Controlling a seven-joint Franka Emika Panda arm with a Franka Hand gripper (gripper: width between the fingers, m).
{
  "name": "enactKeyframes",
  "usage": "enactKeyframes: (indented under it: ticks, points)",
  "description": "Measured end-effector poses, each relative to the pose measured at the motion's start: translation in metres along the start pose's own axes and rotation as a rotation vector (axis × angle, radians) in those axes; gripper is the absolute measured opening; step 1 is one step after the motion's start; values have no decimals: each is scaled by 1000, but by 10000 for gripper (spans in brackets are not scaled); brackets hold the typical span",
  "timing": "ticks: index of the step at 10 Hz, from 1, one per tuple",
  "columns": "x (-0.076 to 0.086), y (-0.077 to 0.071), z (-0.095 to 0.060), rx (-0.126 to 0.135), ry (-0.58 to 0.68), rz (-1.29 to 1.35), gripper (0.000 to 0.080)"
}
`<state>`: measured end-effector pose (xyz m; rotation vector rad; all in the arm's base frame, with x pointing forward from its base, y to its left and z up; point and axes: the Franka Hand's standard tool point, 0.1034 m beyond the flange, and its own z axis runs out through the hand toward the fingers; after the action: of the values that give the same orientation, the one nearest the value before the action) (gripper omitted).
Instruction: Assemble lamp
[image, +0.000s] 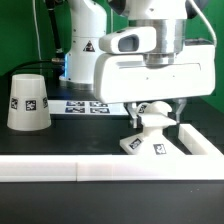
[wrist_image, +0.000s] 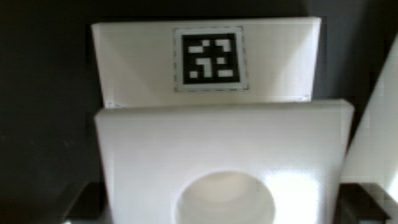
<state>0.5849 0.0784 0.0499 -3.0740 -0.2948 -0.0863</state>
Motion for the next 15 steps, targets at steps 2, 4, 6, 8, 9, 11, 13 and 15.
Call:
enactKeyframes:
  ticks: [2,4,6,8,9,11,13,15]
  points:
    - [21,-4,1,4,24,32,534]
    - [32,-10,2,9,10,126,534]
    - [36,-14,3,18,-10,193,534]
    - [36,-14,3,18,-10,190,534]
    - [35,-14,4,18,-11,188,631]
    - [35,-14,4,18,-11,188,678]
    - [22,-16,1,16,5,161,698]
    - [-2,-26,-13,15,-2,138,699]
